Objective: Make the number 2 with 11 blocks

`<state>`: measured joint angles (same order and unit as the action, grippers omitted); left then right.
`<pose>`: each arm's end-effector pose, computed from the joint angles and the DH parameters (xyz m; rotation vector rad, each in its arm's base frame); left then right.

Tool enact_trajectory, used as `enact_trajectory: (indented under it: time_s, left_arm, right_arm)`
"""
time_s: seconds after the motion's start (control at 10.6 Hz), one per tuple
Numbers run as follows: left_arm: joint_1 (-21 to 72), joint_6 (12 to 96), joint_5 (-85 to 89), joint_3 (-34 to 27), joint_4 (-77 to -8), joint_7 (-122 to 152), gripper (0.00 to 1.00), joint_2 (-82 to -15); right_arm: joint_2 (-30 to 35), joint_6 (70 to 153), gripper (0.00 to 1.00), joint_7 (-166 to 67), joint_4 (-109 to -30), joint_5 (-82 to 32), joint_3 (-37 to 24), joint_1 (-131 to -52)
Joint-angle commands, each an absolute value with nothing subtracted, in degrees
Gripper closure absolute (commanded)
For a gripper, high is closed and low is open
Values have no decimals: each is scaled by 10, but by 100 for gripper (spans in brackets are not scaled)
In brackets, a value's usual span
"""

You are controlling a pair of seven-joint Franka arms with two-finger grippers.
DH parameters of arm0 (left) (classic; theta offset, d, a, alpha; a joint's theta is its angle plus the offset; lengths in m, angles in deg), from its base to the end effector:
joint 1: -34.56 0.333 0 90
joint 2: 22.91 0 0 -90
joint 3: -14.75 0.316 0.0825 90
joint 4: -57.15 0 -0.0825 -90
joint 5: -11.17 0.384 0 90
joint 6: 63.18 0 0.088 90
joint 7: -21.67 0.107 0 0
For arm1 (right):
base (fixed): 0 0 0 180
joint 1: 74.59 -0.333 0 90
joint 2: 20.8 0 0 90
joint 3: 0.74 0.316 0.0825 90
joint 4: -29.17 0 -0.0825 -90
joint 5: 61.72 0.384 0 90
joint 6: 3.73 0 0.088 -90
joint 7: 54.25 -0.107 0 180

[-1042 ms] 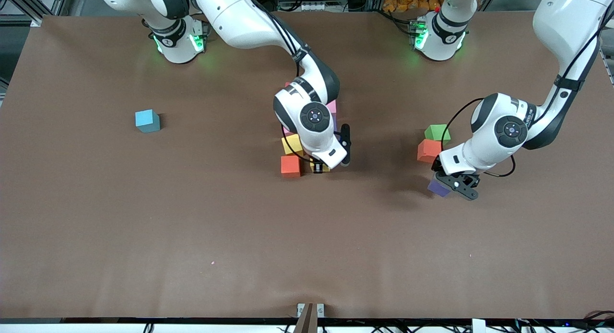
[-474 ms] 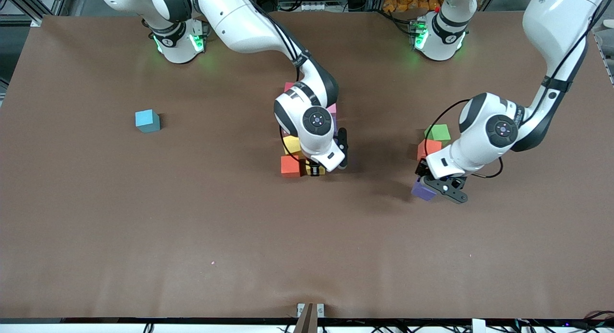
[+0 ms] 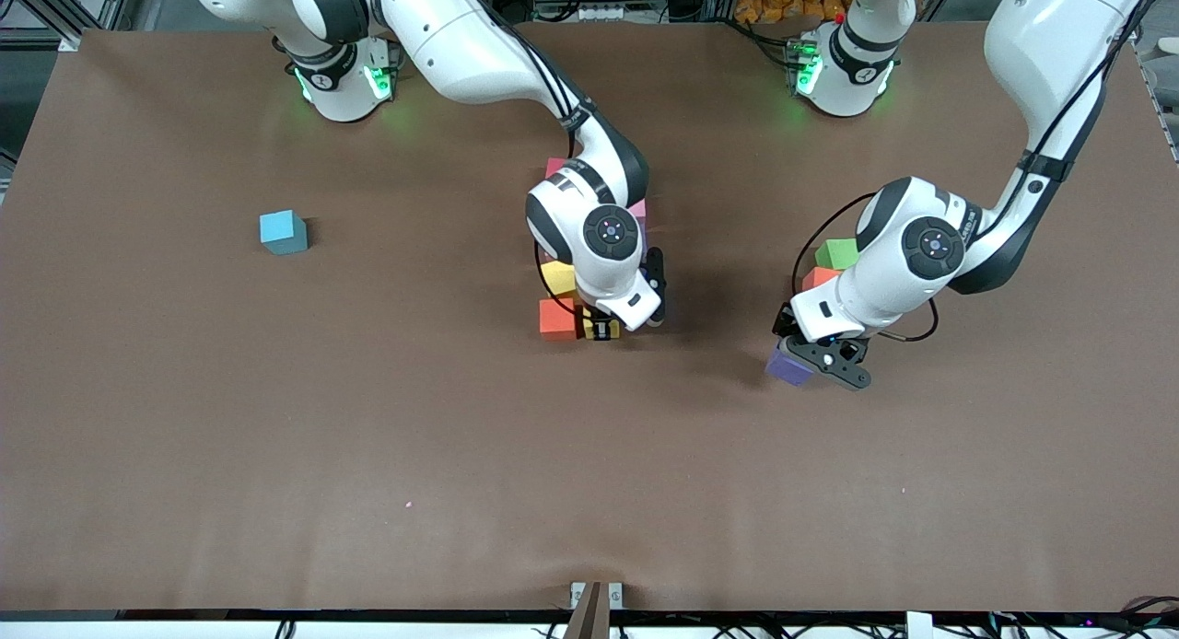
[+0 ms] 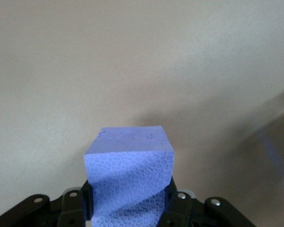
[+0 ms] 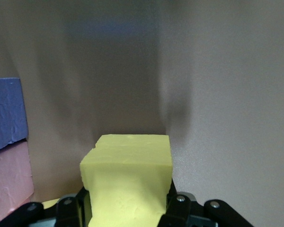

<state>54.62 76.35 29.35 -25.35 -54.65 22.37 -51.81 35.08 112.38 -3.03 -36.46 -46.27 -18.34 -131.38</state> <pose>0.5971 -0.1910 0.2838 2.9242 -0.7684 0.1581 0.5317 0.5430 0.2155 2.2081 2.2152 -0.0862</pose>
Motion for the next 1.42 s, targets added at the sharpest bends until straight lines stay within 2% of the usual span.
enact_trajectory:
  time_s: [0.0,0.76,1.33]
  left_arm:
    - [523,756,284,-252,-524,219,55,-532]
    - [481,756,293,-248,-489,212,55,-560]
    - [477,756,294,-248,-488,214,54,-567]
  right_arm:
    - [361,1113,70,-35,-345,-475,-181,-1305]
    - [363,1113,67,-35,-346,-473,-181,-1301]
    - [362,1112,67,-33,-348,-474,-180,-1300]
